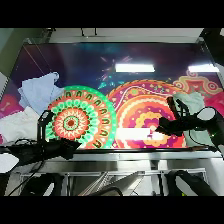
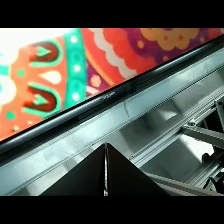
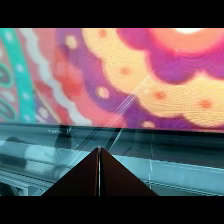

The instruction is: Fold the shirts.

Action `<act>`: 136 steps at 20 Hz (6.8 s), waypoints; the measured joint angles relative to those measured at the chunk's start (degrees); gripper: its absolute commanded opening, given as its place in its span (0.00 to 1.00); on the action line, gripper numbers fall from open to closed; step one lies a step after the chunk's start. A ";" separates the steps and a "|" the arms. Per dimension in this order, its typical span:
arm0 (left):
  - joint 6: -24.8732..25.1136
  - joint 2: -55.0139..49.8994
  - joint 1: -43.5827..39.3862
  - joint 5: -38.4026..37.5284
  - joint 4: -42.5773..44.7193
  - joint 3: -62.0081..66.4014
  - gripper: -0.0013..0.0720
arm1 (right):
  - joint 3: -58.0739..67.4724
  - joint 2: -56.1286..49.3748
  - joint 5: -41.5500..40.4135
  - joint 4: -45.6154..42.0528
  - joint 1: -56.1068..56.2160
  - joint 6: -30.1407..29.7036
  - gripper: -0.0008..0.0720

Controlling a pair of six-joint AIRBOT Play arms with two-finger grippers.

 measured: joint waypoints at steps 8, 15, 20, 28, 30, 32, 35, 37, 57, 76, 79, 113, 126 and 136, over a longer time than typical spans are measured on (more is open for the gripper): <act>-0.17 -2.29 3.23 0.98 6.75 4.72 0.04 | 0.00 0.00 -0.04 0.00 0.00 0.00 0.04; -0.90 -25.29 29.40 3.41 20.02 28.98 0.96 | 0.00 0.00 0.02 0.00 0.00 0.00 0.04; 1.75 -51.01 42.40 5.81 21.88 43.28 0.96 | 0.00 0.00 0.07 0.00 0.00 0.00 0.04; 9.18 -87.01 40.98 7.21 11.89 64.54 0.04 | 0.00 0.00 0.02 1.36 0.00 -0.17 0.04; 10.36 -90.82 39.47 6.40 11.26 68.87 0.03 | 0.00 0.00 0.02 1.77 0.00 -0.26 0.04; 10.75 -92.52 38.12 4.31 10.80 72.89 0.03 | 0.00 0.00 0.20 1.92 0.00 -0.46 0.04; 11.41 -91.17 35.01 -0.42 5.51 78.97 0.03 | 0.00 0.00 0.55 2.03 0.00 -0.55 0.04; 12.52 -87.17 31.80 -4.55 -0.46 80.54 0.03 | 0.00 0.00 0.59 2.12 0.00 -0.66 0.04; 15.45 -55.58 -11.69 1.18 -6.38 45.38 0.96 | 0.00 0.00 -1.01 2.16 -0.04 -3.54 0.06; 3.15 -37.86 -28.50 22.40 -15.98 -1.84 0.96 | -3.82 -16.57 -12.31 10.78 9.73 -20.28 0.64; 3.13 -43.82 -33.79 28.52 -17.99 0.02 0.96 | -3.82 -21.90 -14.03 15.04 11.47 -25.53 0.64; -7.93 -56.30 -26.12 25.94 8.55 16.76 0.03 | 3.23 -13.31 -11.17 25.05 10.14 -36.63 0.04; -5.73 -22.75 -11.93 4.28 10.75 36.65 0.03 | 23.39 6.38 -13.18 30.51 4.83 -36.63 0.04; 7.13 -32.57 7.23 -0.63 10.05 29.22 0.03 | 24.37 -11.67 -18.45 26.47 6.47 -37.81 0.30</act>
